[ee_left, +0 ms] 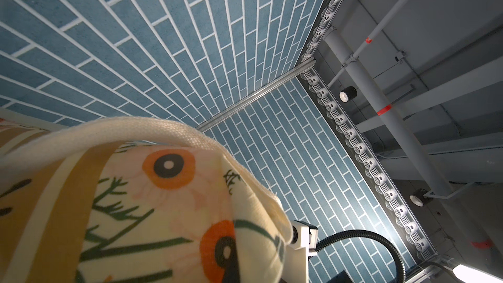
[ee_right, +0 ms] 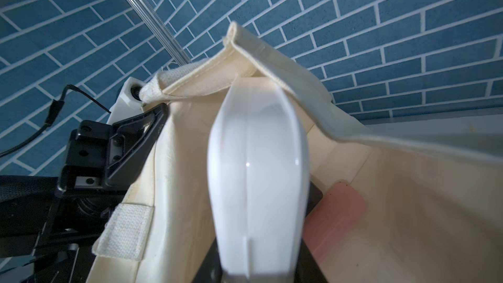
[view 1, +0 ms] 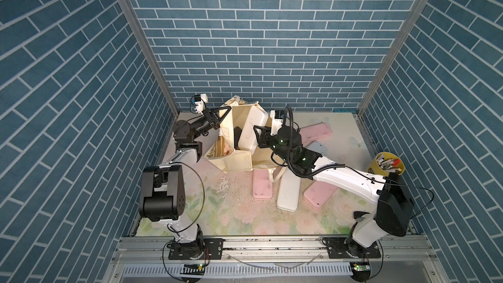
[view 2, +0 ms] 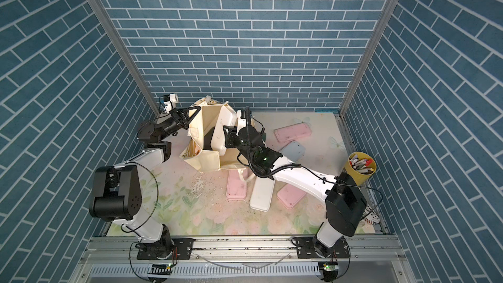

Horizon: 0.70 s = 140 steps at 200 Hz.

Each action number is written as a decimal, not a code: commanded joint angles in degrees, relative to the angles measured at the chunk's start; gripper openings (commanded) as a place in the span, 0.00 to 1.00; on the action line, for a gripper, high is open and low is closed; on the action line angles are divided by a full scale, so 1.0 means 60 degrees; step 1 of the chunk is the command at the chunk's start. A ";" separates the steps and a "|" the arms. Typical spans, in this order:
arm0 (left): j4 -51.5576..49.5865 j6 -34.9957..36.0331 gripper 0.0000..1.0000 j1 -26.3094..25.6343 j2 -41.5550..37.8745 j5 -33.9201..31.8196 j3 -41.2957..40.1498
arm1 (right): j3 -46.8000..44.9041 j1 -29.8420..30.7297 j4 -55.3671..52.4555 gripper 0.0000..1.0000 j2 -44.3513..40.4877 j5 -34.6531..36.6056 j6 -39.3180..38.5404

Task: Take out the pencil case from the canvas bag
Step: Place the pencil case at the center of the board.

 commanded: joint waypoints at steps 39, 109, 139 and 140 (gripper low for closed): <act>0.0863 -0.0020 0.04 0.0304 -0.0444 -0.0172 0.0285 | -0.1380 -0.0108 0.3012 0.00 -0.1349 0.0561 -0.0315; 0.0877 -0.0005 0.04 0.0534 -0.0562 -0.0187 0.0286 | -0.2533 -0.1020 0.3381 0.00 -0.2628 0.1297 0.0844; 0.0877 -0.0005 0.04 0.0615 -0.0588 -0.0190 0.0286 | -0.3066 -0.1548 0.3235 0.00 -0.3140 0.1726 0.1274; 0.0877 -0.0005 0.04 0.0616 -0.0588 -0.0196 0.0286 | -0.3078 -0.1560 0.3227 0.00 -0.3162 0.1750 0.1278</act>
